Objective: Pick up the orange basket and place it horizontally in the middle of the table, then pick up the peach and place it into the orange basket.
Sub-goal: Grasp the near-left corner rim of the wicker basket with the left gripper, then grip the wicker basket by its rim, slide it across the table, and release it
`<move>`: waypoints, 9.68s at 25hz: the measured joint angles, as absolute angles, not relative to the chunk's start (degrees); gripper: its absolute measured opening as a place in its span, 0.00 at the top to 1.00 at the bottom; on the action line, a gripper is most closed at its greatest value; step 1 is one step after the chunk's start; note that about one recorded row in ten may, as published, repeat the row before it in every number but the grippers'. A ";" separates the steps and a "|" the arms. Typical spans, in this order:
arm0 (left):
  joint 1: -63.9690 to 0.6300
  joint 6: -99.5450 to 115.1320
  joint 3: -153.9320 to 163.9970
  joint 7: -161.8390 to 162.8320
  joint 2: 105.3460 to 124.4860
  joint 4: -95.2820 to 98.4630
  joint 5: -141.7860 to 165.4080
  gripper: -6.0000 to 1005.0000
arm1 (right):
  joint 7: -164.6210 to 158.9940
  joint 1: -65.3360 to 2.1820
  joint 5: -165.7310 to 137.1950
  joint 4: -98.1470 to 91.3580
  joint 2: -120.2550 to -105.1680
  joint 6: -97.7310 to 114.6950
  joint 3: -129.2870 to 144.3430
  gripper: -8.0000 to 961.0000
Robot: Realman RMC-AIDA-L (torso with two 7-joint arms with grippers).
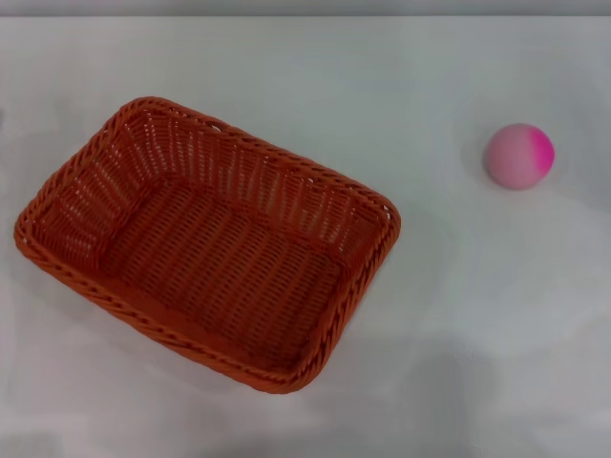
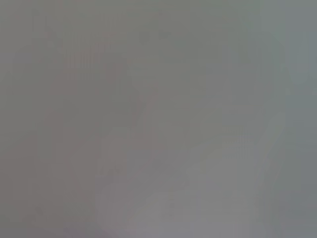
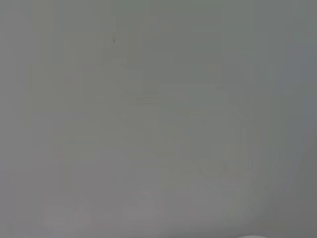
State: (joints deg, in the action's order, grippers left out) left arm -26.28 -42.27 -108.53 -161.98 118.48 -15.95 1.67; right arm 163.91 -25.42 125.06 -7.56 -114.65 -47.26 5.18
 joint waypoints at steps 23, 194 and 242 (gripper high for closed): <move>-26.93 -38.10 -108.05 -161.98 118.57 -16.49 1.90 0.13 | 163.91 -25.82 125.07 -7.65 -114.61 -46.45 5.18 0.10; -52.86 95.42 -89.31 -162.31 111.92 -63.86 -23.32 0.20 | 162.33 -26.52 125.07 -9.71 -113.29 -34.72 5.18 0.11; -49.58 85.06 -82.42 -162.33 112.23 -62.74 -26.77 0.61 | 161.63 -26.90 125.07 -9.76 -113.49 -34.72 5.18 0.11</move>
State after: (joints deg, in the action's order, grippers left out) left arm -49.58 85.06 -82.42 -162.33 112.23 -62.74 -26.77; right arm 161.63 -26.90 125.06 -9.76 -113.49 -34.72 5.18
